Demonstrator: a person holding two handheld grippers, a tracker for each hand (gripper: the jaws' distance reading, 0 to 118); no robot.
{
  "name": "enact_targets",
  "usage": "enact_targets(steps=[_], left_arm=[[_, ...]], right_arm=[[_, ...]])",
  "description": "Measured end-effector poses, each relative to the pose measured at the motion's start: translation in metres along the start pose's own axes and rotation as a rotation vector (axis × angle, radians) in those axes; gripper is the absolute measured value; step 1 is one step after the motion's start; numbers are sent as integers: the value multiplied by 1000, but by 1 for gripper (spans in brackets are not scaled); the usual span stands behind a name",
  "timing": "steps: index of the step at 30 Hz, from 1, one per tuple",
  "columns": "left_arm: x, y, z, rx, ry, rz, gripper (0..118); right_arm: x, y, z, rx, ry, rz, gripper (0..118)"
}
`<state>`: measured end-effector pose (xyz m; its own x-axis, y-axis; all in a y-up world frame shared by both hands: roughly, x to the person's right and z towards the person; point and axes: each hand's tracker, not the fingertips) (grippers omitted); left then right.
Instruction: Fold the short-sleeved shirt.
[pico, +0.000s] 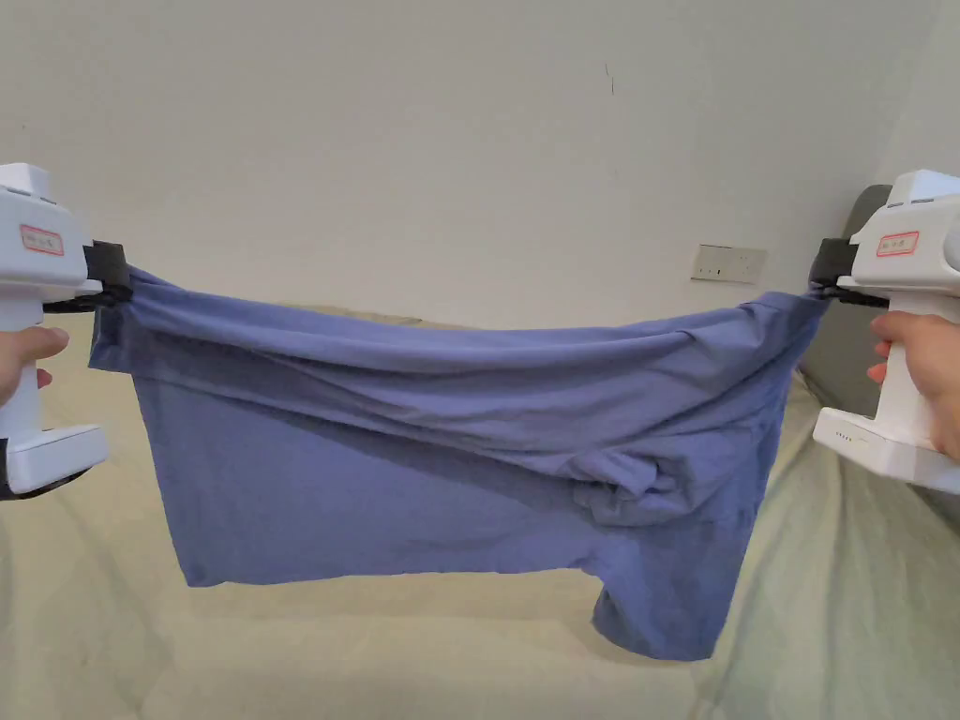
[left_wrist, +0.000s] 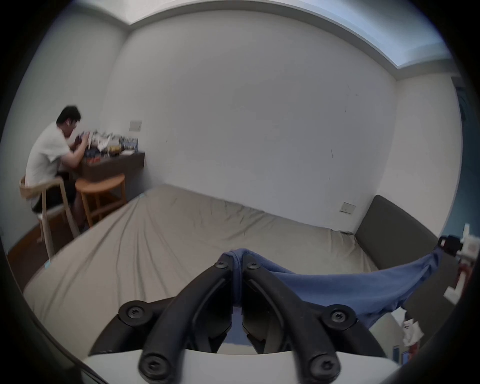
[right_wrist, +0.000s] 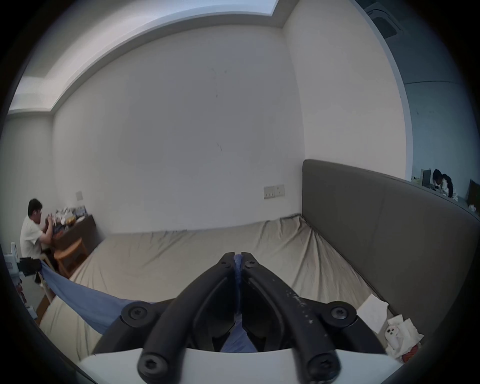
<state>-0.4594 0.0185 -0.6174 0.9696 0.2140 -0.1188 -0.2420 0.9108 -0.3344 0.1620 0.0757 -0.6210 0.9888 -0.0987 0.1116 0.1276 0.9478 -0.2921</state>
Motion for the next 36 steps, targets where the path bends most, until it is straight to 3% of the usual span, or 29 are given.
enact_targets(steps=[4, 9, 13, 19, 23, 25, 36], left_arm=[[11, 21, -13, 23, -21, -4, 5], [2, -5, -17, 4, -40, 20, 5], [-12, -63, -7, -57, -86, 1, 5], [-32, -187, 13, -204, -110, -69, 5], [-51, -263, 23, -326, -117, 40, 5], [-60, -292, 29, -381, -101, 92, 5], [-95, -361, 70, -460, -60, 138, 5]], right_arm=[[-2, 21, -17, 65, -13, 13, 3], [8, 0, -9, 76, -10, 37, 3], [22, -59, 11, 37, 50, 52, 3], [40, -193, 49, -150, 94, -15, 3], [53, -277, 69, -258, 79, -30, 3], [62, -313, 79, -312, 76, -102, 3], [94, -403, 125, -417, 30, -191, 3]])
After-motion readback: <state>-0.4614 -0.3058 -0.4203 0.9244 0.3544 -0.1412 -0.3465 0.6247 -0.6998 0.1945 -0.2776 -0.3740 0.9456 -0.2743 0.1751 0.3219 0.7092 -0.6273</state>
